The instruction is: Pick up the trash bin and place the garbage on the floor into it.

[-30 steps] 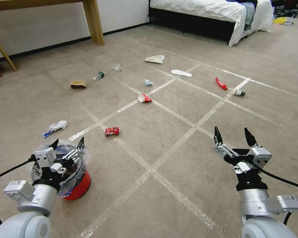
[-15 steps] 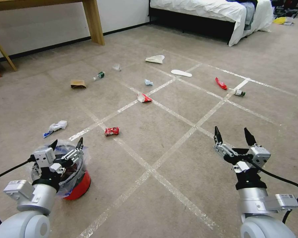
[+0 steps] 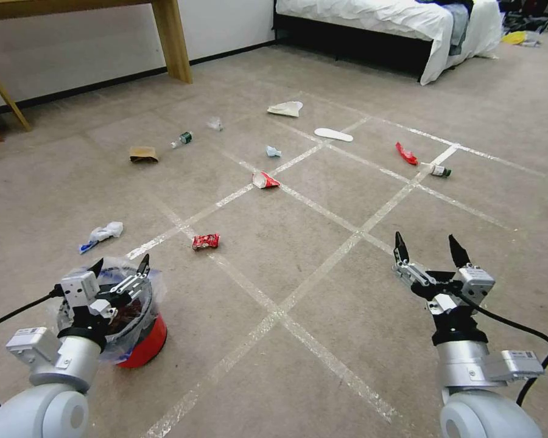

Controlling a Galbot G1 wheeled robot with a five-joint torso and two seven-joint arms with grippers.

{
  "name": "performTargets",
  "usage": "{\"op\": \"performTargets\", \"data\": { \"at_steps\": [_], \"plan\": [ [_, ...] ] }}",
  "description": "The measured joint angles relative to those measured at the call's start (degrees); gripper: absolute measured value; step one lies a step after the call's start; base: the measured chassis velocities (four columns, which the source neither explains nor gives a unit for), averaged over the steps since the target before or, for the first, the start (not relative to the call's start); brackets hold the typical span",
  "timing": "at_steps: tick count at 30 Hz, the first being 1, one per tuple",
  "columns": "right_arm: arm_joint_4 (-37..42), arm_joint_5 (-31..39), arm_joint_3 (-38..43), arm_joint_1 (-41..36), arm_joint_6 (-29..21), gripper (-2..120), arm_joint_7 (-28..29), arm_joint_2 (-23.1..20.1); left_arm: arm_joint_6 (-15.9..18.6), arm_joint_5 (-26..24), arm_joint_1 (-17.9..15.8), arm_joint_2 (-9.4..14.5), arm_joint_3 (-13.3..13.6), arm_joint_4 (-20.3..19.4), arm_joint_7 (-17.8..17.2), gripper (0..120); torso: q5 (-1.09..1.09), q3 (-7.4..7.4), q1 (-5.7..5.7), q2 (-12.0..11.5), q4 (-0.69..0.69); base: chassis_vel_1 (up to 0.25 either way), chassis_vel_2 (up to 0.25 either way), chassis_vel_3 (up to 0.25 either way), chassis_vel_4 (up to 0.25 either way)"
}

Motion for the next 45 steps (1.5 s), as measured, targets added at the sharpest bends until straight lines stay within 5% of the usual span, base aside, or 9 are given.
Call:
{"op": "performTargets", "data": {
  "at_steps": [8,20,27,36,45],
  "plan": [
    [-1.39,1.77,0.03,-0.72,-1.43,100,0.52,-1.87,2.69,-5.33,0.73,4.9,-4.28,2.63,-1.89,99,0.0,0.0,0.0,0.0,-0.01,0.0,0.0,0.0,0.0],
    [-1.88,1.83,0.74,-1.16,-0.41,100,1.04,-2.6,6.8,-16.83,0.82,18.51,-11.12,16.32,-2.85,99,-0.01,0.0,0.0,0.0,0.0,0.0,0.0,0.0,0.0],
    [-1.53,1.77,1.07,-1.4,-0.26,100,1.17,-2.59,8.13,-19.9,0.92,23.58,-10.86,24.53,-1.8,98,0.0,0.0,0.0,0.0,0.0,0.0,0.0,0.0,0.0],
    [-0.88,1.73,1.69,-1.79,0.04,100,1.43,-2.56,9.06,-20.37,0.03,27.19,-8.64,32.69,0.79,98,0.0,0.0,0.0,0.0,0.0,0.0,0.0,0.0,0.0],
    [-0.61,1.8,2.84,-2.13,0.41,100,1.6,-2.66,10.53,-21.42,-1.73,31.89,-6.86,37.46,2.22,98,0.0,0.0,0.0,0.0,-0.01,0.0,0.0,0.0,0.0]
  ]
}}
